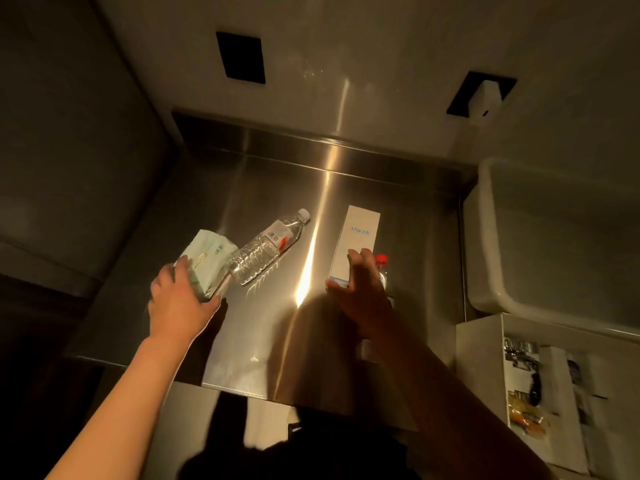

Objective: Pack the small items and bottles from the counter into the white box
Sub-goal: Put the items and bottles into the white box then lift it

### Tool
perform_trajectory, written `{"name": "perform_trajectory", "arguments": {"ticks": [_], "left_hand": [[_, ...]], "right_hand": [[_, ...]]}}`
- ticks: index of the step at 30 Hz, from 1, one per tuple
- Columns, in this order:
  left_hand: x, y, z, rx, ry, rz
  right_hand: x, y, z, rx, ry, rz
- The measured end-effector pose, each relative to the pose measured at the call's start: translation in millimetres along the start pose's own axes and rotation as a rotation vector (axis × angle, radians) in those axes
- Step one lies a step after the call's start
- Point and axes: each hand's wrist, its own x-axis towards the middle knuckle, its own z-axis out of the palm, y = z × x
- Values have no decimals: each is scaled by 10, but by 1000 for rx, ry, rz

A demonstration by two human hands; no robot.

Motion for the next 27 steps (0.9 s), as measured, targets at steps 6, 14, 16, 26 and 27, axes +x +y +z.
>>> {"name": "perform_trajectory", "arguments": {"ticks": [6, 14, 16, 26, 27], "left_hand": [[197, -65, 130, 26, -17, -37], [322, -159, 175, -42, 28, -113], [321, -205, 169, -82, 29, -143], [-33, -245, 133, -210, 240, -135], [-108, -211, 123, -224, 269, -123]], "right_hand": [[418, 49, 149, -245, -42, 117], [697, -29, 358, -271, 44, 240], [701, -38, 395, -223, 61, 279], [517, -69, 476, -209, 75, 169], [484, -74, 477, -209, 71, 156]]}}
